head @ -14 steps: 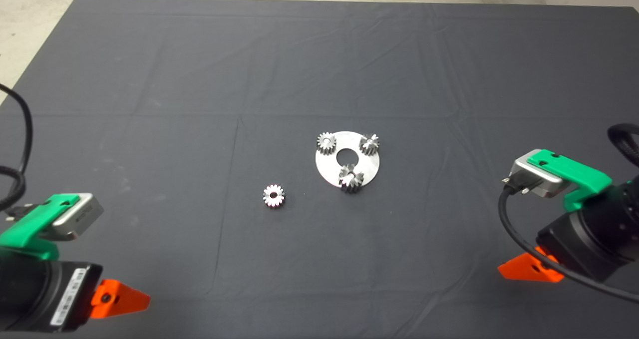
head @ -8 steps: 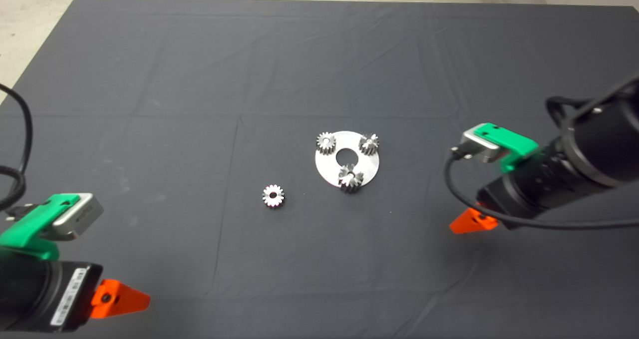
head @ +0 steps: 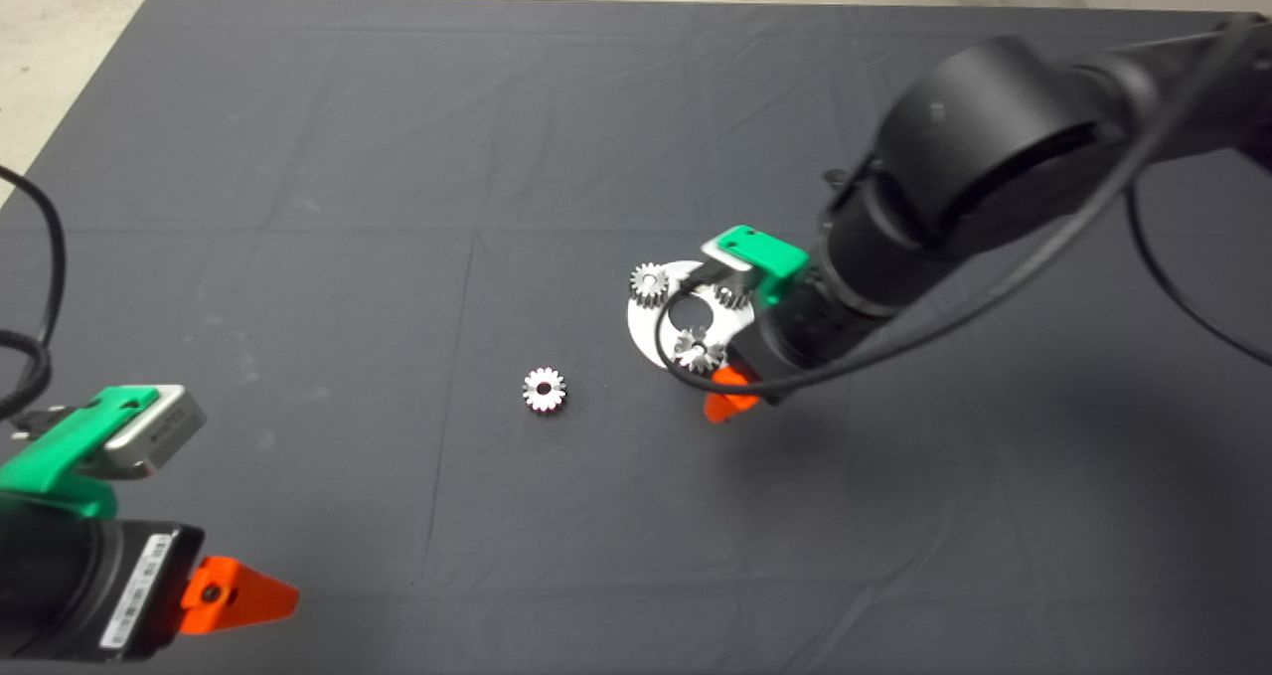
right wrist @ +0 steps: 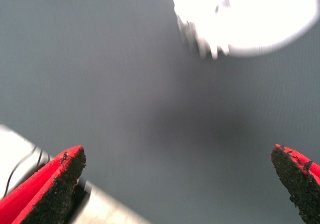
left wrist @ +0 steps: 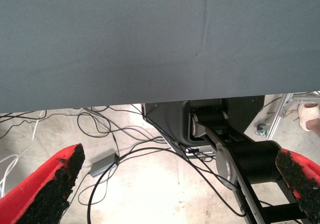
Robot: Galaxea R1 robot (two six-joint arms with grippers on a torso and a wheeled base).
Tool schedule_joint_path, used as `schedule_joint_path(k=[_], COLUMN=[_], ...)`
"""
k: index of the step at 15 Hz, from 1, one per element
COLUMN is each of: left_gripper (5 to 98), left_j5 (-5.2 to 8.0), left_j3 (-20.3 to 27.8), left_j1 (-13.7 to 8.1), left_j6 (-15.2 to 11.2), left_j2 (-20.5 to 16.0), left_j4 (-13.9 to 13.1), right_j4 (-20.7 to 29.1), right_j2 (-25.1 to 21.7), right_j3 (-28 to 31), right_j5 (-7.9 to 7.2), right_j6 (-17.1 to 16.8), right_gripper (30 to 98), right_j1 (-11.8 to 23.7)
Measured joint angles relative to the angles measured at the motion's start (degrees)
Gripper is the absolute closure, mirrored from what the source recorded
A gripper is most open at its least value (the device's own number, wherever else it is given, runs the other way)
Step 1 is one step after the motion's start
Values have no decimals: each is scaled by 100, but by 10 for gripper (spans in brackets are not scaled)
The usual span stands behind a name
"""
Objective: Remove an incorrectly installed larger gear and replace it with the correct smaller gear
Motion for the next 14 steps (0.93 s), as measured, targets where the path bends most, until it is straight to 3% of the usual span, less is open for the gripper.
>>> schedule_joint_path(k=[3, 8, 14], left_gripper=[54, 54, 54], left_j5=[2, 2, 4], left_j3=[0, 0, 0], left_j1=[0, 0, 0], left_j6=[2, 4, 5], left_j2=[13, 15, 11], left_j4=[-1, 0, 0], right_j4=[-304, -990, -1496], right_j2=[292, 323, 320], right_j3=[-386, -892, -1136], right_j5=[11, -10, -13], right_j6=[-426, -1256, -1466], right_gripper=[305, 305, 305], right_j1=[-148, -493, -790])
